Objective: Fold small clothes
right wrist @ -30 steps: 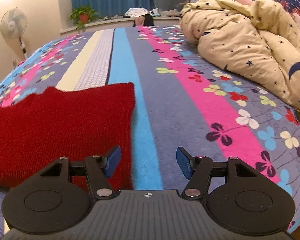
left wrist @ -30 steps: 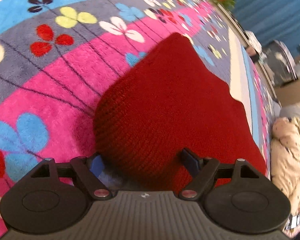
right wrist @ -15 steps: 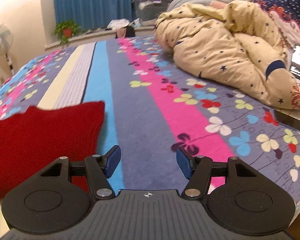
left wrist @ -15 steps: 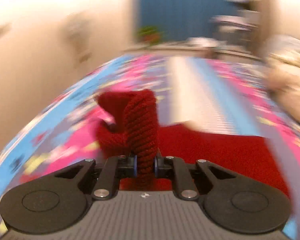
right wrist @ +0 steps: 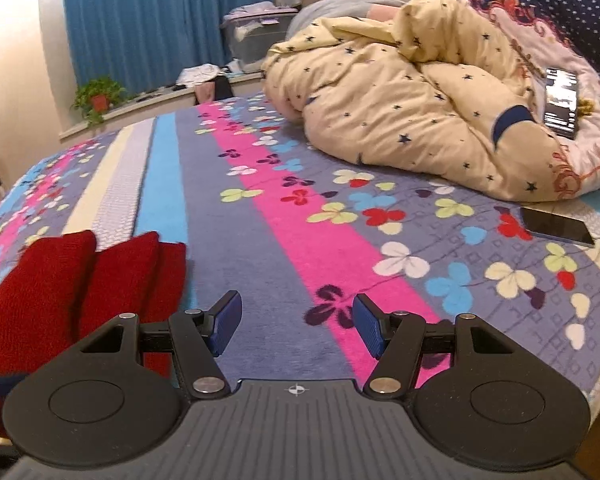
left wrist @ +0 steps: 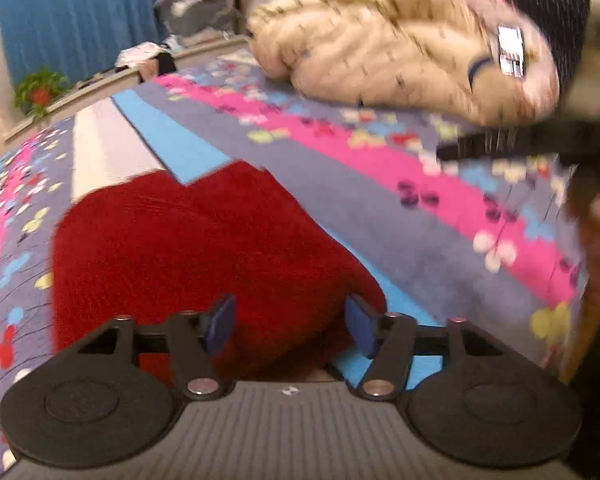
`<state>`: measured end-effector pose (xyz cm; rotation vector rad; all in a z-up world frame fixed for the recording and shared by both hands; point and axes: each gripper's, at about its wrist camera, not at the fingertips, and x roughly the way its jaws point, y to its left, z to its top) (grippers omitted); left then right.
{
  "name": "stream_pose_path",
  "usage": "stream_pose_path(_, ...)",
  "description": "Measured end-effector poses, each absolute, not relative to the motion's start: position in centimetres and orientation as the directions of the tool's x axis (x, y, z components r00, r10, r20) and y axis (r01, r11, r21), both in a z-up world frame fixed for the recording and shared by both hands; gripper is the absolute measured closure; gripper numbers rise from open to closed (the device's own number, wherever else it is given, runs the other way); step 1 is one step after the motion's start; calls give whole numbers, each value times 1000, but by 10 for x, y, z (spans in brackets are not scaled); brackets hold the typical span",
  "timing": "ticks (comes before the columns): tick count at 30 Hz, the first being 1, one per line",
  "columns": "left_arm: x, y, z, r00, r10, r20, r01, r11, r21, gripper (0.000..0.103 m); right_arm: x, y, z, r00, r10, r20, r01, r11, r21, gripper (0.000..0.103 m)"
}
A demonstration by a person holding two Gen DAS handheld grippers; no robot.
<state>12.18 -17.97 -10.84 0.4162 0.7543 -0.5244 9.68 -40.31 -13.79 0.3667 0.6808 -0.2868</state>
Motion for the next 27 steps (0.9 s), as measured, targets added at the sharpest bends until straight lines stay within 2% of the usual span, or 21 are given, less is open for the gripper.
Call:
stream_pose_path(6,99,-106,-82,682,-179,-709,484,838,254,27,105,-382,-136,764,-32,-644,307,896,320,39)
stream_pose_path(12,76,-25,-88,705,-58,-707,414,843,343,27,114,-358,-137,765,53,-642,257,889,379,37)
stream_pose_path(17,75,32,-102,715,12,-699,257,925,279,27,116,-347,-140,764,88,-639,247,875,416,33)
stream_pose_path(19,84,39,-107,689,69,-721,190,943,272,28,119,-345,-145,754,103,-649,253,866,431,32)
stream_pose_path(22,91,42,-95,728,29,-684,173,959,225,27,125,-341,-152,743,114,-660,257,861,439,32)
stream_pose_path(25,95,35,-98,745,60,-665,177,942,284,27,131,-337,-158,734,145,-664,245,855,457,31)
stream_pose_path(27,99,32,-101,735,59,-675,184,942,282,27,135,-331,-162,723,169,-670,231,855,465,31)
